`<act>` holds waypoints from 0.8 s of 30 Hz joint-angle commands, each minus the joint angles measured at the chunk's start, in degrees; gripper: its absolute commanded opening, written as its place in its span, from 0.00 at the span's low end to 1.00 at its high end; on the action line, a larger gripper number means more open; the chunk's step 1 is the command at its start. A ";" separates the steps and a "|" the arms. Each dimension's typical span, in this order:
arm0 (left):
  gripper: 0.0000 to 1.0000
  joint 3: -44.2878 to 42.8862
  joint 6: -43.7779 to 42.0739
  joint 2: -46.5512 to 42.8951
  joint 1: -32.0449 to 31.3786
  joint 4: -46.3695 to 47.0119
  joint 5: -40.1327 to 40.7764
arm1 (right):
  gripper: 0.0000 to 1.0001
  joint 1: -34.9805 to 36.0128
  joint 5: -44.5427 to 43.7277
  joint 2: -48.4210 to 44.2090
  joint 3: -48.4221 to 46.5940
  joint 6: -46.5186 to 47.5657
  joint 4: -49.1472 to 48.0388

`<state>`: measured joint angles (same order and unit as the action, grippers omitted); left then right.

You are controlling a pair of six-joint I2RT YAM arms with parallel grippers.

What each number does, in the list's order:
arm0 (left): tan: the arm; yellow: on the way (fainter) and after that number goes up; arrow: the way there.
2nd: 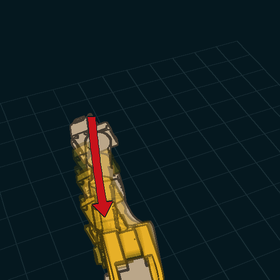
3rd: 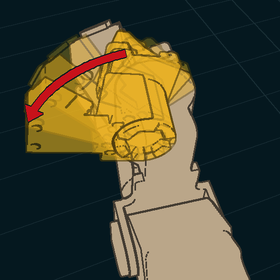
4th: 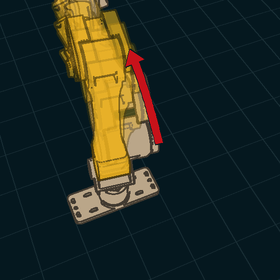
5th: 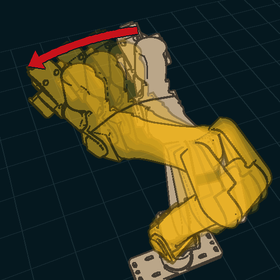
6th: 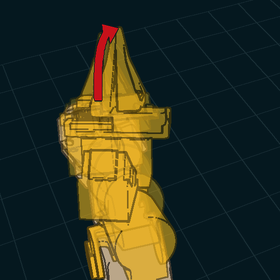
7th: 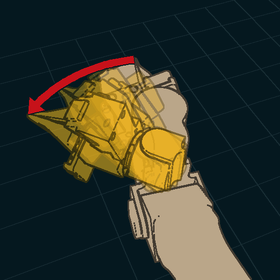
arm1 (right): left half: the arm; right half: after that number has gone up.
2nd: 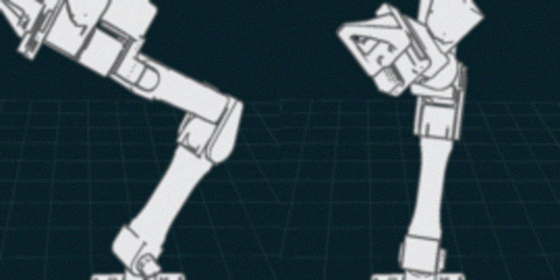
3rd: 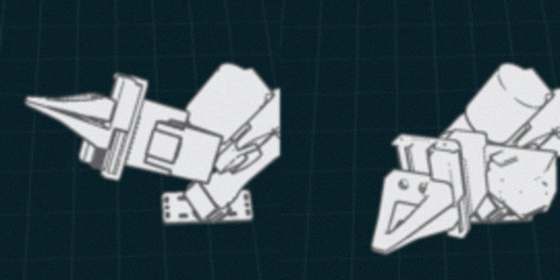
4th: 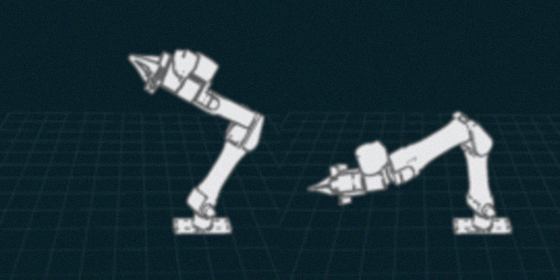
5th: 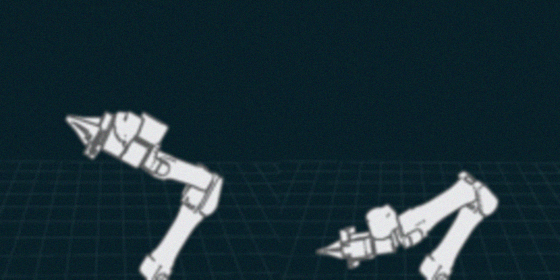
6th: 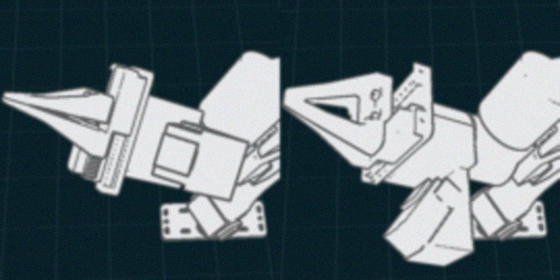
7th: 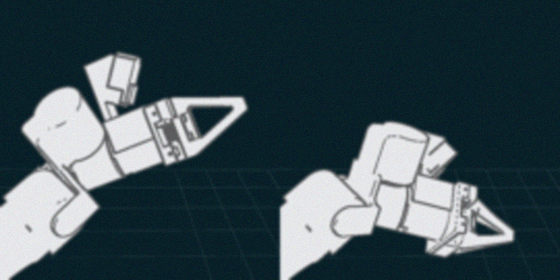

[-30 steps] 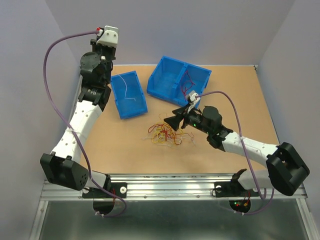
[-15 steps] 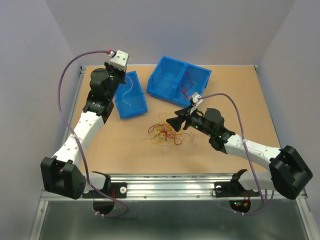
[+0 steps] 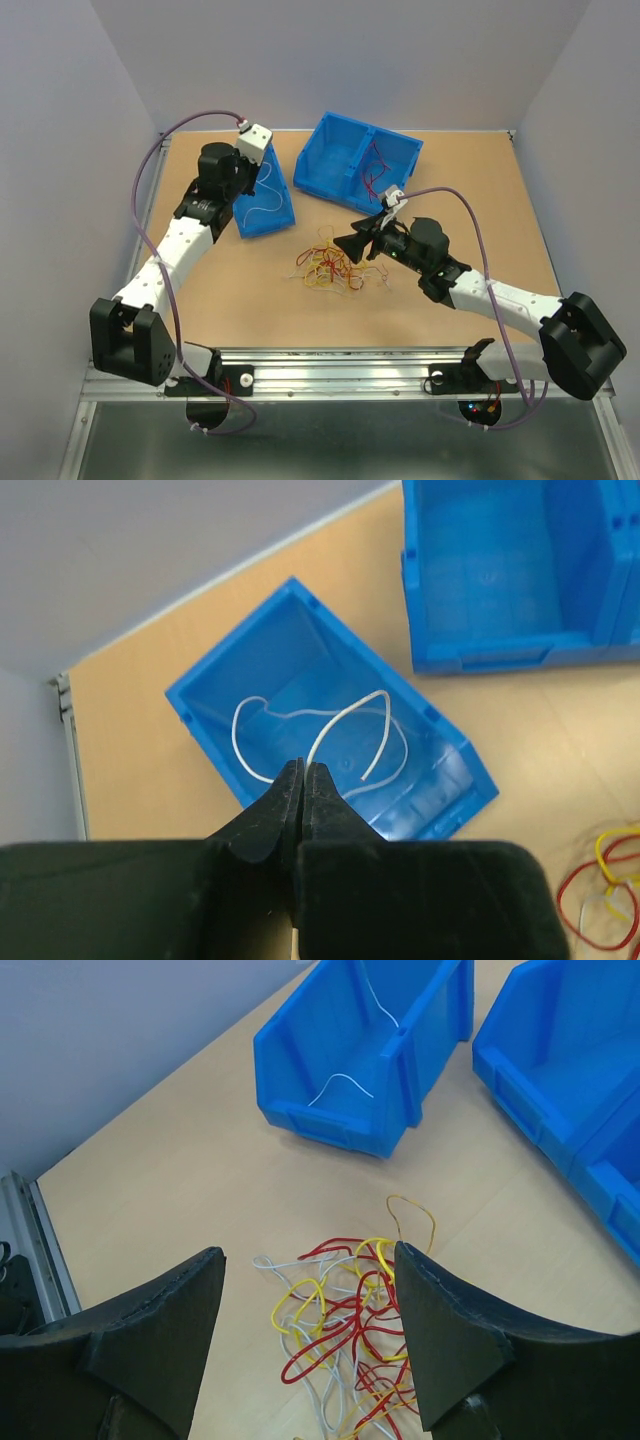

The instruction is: Untangle the cables

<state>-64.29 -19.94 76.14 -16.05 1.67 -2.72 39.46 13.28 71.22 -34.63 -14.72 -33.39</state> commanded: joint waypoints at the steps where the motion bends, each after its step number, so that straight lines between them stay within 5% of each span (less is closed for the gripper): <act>1: 0.00 -3.73 -3.95 2.42 -0.03 -8.17 1.75 | 0.74 0.44 -0.71 -1.00 1.24 0.92 -1.51; 13: 0.00 -18.49 -4.31 25.00 1.37 -15.82 -0.62 | 0.74 0.44 -3.33 0.67 0.28 -0.65 0.94; 17: 0.23 -18.51 -3.79 27.92 2.25 -13.46 -0.79 | 0.73 0.44 -5.72 5.32 -3.86 -1.19 8.33; 21: 0.61 -14.64 -3.17 23.98 2.43 -8.54 -2.10 | 0.71 0.53 -7.38 10.24 -5.71 -0.84 9.83; 24: 0.73 -11.92 -3.17 19.15 2.43 -5.98 -3.69 | 0.71 0.44 -7.56 12.01 -6.94 -0.49 10.01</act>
<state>-78.08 -23.44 103.79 -13.72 -10.20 -3.66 39.46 7.75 82.43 -36.93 -15.38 -23.88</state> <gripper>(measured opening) 0.680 0.709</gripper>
